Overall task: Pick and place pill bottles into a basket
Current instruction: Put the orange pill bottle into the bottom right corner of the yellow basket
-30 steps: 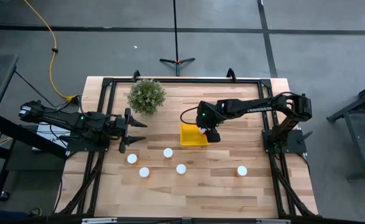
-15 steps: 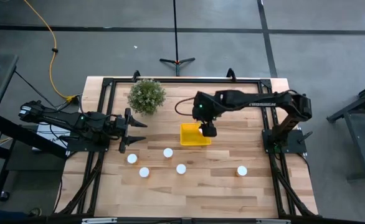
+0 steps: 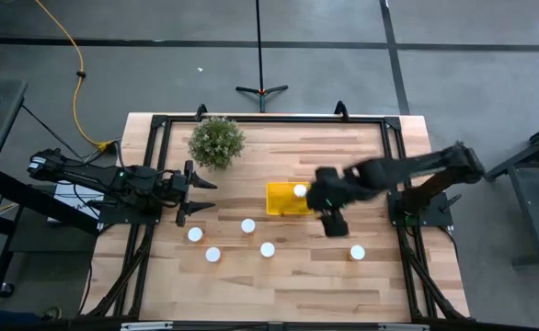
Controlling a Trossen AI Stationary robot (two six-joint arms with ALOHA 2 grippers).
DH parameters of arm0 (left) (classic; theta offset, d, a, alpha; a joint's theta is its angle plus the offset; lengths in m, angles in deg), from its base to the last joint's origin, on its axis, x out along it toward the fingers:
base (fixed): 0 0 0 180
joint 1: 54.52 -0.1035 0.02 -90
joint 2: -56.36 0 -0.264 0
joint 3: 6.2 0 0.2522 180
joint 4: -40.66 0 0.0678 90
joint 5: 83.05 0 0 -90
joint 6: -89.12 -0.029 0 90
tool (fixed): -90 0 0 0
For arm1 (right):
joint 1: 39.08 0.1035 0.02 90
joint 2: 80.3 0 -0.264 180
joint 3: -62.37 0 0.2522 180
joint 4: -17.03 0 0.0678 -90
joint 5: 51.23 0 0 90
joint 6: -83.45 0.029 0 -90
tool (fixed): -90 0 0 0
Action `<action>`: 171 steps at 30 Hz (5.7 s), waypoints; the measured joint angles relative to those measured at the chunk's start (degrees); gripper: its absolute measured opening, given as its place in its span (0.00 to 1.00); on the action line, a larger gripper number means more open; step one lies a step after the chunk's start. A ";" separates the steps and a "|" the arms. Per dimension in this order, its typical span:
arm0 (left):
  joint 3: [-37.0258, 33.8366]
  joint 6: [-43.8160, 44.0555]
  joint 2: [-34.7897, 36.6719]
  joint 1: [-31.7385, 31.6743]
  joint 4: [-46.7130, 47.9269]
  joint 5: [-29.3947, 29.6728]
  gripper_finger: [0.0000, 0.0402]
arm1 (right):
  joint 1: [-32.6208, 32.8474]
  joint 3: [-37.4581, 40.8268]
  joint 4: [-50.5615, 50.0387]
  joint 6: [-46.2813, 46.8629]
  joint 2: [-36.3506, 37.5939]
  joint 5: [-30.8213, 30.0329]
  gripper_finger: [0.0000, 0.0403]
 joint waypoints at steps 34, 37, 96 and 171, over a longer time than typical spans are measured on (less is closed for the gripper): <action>0.00 -0.24 0.01 0.00 0.10 0.01 0.69 | 20.71 16.02 -0.29 56.54 2.26 0.62 0.77; 0.00 -0.26 -0.01 0.00 1.16 0.00 0.69 | 22.50 16.02 -0.41 63.59 2.26 0.64 0.80; 0.00 -0.26 0.01 0.00 1.25 -0.01 0.69 | 25.76 29.21 8.36 74.44 -6.30 2.84 0.79; 0.00 -0.24 -0.01 -0.01 0.01 0.01 0.69 | -17.45 13.02 25.02 -0.13 -6.72 4.71 0.52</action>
